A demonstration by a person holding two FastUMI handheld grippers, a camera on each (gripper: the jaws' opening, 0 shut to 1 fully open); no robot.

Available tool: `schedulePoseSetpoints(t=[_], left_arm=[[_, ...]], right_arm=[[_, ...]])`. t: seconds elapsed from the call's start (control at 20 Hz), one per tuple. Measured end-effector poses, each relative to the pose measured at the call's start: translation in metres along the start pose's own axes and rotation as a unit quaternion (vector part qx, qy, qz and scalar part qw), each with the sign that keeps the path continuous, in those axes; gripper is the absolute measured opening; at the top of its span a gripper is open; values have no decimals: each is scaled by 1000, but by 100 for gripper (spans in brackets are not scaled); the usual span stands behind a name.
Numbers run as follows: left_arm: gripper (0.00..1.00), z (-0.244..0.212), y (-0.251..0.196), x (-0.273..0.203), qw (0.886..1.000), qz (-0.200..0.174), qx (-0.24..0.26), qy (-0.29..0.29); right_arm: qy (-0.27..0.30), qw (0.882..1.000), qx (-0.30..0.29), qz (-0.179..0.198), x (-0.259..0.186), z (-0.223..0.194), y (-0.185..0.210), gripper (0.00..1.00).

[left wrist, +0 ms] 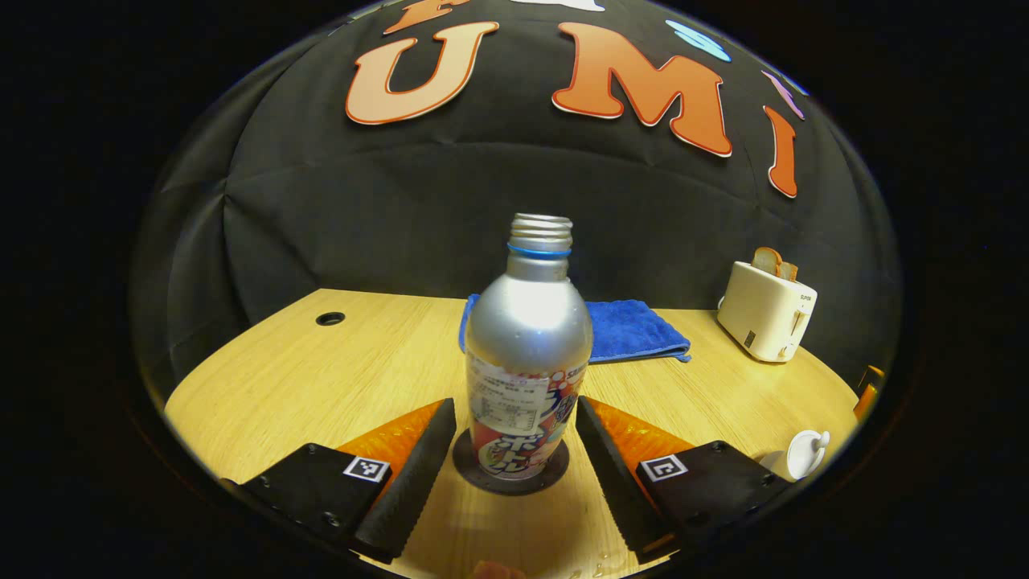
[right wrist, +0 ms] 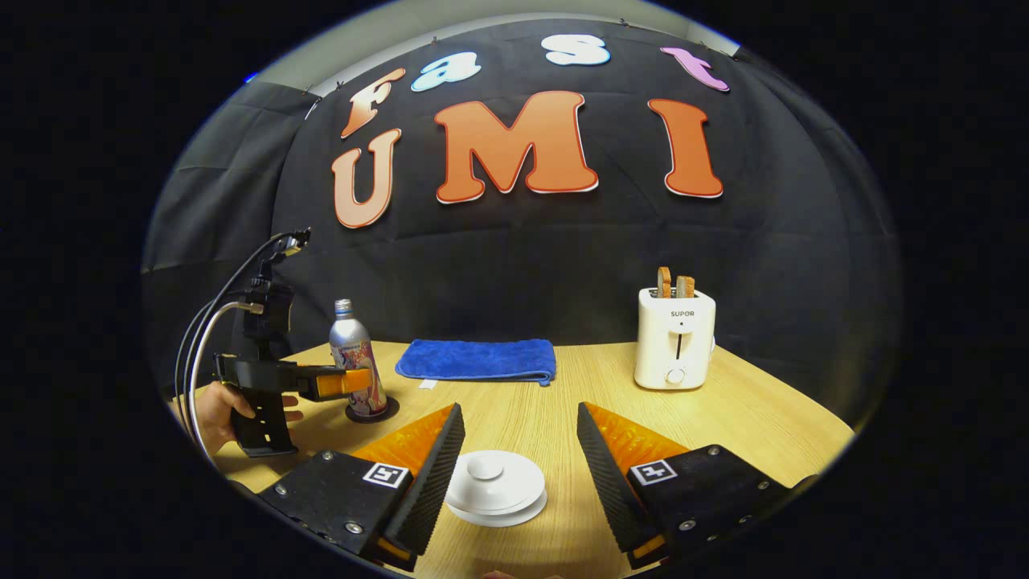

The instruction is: Open the teacup lid with one hand, grasp the water bottle and pour water into the teacup with the other hand; after pouring, place the water bottle on the coaster and then close the teacup lid.

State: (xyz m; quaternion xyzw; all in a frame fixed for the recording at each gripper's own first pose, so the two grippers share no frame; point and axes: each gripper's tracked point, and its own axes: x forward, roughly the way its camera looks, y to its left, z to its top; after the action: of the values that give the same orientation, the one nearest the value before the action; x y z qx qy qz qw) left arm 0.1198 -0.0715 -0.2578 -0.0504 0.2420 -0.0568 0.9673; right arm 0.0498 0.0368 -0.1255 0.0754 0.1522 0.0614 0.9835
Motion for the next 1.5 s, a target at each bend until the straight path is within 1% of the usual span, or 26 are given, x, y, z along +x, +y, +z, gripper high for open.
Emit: schedulePoseSetpoints(t=[0.05,0.15,0.3,0.4,0.5,0.65,0.8,1.05,1.25,1.5], left_arm=[[98,0,-4,-8,1000,-7,-1,-1],[97,4,-5,-28,1000,-14,17,-15],[97,30,-8,-63,997,-16,38,-67],[97,54,-1,-87,992,3,42,-115],[97,76,2,-112,987,13,41,-152],[96,97,3,-145,981,19,41,-188],[97,106,3,-174,975,20,40,-216],[97,114,2,-219,969,38,45,-241],[96,110,5,-231,966,47,52,-249],[97,99,15,-237,966,68,52,-244]], right_arm=[[-5,1000,-4,1,-3,5,2,85],[-16,1000,-15,-1,-8,14,7,85],[-36,999,-27,1,-15,33,18,85],[-55,997,-44,-9,-18,45,22,85],[-72,995,-62,-21,-22,58,23,85],[-98,993,-66,-21,-32,79,31,85],[-122,990,-68,-28,-42,97,34,85],[-131,989,-63,-28,-51,100,37,84],[-138,987,-72,-29,-56,101,35,85],[-158,984,-78,-10,-61,104,44,84]])
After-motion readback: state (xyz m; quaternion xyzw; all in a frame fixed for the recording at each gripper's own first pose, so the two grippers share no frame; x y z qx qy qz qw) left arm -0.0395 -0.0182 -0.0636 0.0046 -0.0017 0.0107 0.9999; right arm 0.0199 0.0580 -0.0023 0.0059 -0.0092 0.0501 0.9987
